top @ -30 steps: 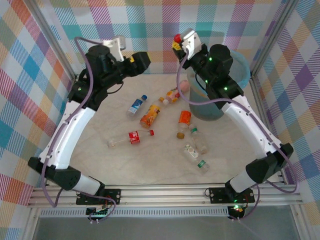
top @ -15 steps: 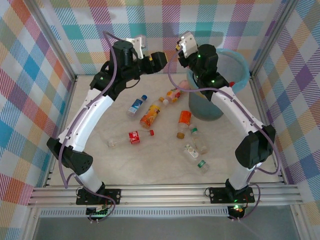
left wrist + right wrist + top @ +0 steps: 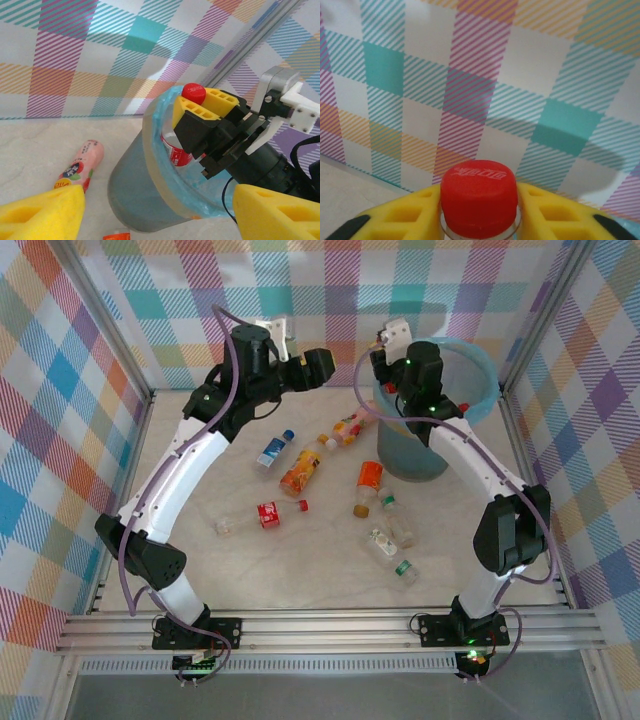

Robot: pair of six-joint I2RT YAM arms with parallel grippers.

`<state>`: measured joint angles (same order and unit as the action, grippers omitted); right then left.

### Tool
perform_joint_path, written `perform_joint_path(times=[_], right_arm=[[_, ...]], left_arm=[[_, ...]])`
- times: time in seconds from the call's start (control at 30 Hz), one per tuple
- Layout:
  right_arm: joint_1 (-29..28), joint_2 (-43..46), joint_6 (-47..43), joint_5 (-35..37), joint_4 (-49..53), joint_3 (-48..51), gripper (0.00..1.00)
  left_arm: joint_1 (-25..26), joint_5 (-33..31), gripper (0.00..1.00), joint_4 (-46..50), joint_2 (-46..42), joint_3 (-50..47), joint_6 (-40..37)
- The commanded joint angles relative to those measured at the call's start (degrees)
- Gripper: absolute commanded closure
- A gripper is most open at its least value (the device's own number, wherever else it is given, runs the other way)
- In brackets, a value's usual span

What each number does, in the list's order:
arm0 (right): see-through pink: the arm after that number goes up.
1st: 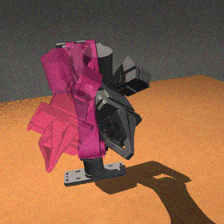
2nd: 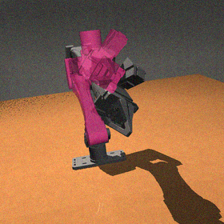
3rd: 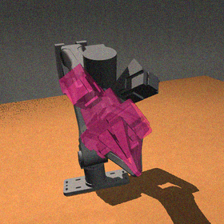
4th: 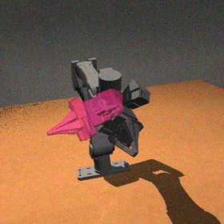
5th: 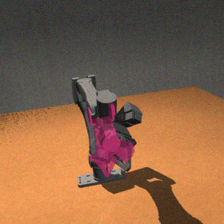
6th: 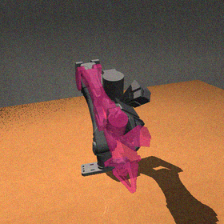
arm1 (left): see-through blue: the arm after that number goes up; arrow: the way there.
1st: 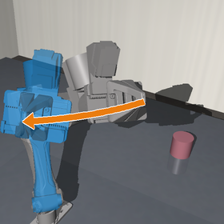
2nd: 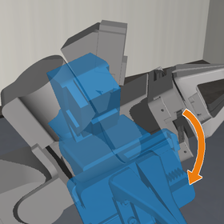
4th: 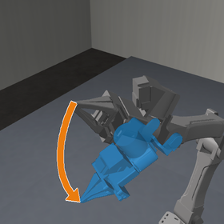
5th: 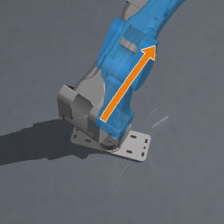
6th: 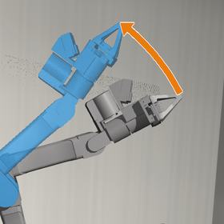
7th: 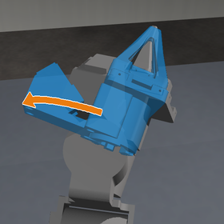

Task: Put the plastic bottles in the bin

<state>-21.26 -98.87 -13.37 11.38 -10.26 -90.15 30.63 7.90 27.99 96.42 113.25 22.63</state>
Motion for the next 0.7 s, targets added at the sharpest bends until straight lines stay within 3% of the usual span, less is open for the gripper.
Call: perform_joint_path(times=[0.0, 0.13, 0.47, 0.67], right_arm=[[0.99, 1.3, 5.9, -0.31, -3.58, 2.01, 0.53], [1.67, 1.32, 7.2, -0.17, -3.47, 2.31, 0.37], [1.7, 4.1, 7.3, -2.52, -1.43, 1.73, 0.36], [1.57, 8.37, 10.9, -7.68, 4.05, 0.26, 0.36]], left_arm=[[0.3, -0.78, 0.22, -0.03, 0.21, -0.82, -1.28], [0.35, -1.0, 0.21, 0.03, 0.09, -0.92, -1.29], [0.3, -1.87, 0.21, 0.96, -1.33, -2.43, -1.1], [0.31, -5.07, 0.2, 1.88, -5.6, -8.79, -1.93]])
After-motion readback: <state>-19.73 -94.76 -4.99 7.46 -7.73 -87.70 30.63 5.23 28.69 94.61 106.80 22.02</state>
